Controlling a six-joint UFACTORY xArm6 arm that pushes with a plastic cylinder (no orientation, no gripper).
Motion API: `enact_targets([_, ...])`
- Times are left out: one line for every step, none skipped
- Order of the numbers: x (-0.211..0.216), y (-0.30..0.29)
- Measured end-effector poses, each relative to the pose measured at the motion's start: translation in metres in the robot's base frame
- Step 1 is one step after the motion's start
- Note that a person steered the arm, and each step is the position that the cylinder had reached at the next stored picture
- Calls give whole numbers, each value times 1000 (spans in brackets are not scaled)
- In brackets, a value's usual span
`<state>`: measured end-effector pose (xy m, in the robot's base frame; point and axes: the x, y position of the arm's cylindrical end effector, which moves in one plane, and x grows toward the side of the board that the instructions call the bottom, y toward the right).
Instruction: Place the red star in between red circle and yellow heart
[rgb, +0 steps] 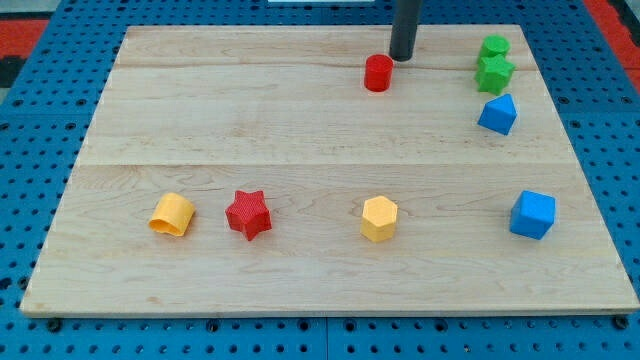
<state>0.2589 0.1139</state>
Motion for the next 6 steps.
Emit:
enact_targets([34,-60])
enact_targets([46,-170])
enact_targets([102,-123])
enact_targets([197,-48])
enact_targets([271,21])
enact_targets([327,-39])
